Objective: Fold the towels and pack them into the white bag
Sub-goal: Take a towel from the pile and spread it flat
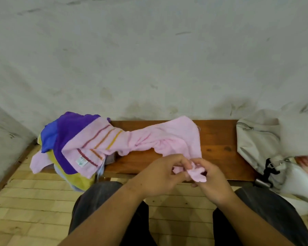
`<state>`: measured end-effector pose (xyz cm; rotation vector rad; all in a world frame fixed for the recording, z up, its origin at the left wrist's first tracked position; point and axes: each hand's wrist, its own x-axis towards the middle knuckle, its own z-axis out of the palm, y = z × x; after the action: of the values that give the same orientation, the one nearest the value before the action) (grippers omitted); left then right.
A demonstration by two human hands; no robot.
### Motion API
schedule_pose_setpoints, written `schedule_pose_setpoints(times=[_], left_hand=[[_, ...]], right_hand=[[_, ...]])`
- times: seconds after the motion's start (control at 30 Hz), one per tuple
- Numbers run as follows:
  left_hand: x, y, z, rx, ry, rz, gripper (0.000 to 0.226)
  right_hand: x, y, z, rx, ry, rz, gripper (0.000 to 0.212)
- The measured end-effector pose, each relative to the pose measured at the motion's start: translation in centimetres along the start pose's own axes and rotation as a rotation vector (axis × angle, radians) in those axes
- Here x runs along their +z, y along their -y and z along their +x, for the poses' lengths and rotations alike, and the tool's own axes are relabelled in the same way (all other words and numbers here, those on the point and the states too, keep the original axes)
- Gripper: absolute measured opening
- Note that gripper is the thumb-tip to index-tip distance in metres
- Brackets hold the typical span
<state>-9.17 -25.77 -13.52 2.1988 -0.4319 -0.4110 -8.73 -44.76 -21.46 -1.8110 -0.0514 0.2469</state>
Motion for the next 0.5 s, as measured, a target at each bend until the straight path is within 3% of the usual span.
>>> schedule_pose_setpoints(times=[0.2,0.3,0.4,0.5], left_hand=[[-1.8,3.4,0.8,-0.307,-0.381,0.099,0.048],[-2.7,5.0,0.7,-0.536,-0.478,0.265,0.07],[-4.8,6.3,0.4,-0.579,-0.637,0.31,0.084],[-5.7,8.1,0.7,-0.704,-0.561,0.248,0.097]], right_hand=[[-0.7,1.2,0.2,0.168,-0.179,0.069,0.009],[-0.7,1.6,0.0,0.18,-0.28,-0.057,0.009],[-1.1,1.7,-0.4,0.144,-0.29,-0.07,0.009],[-1.5,1.7,-0.4,0.159,-0.275,-0.073,0.017]])
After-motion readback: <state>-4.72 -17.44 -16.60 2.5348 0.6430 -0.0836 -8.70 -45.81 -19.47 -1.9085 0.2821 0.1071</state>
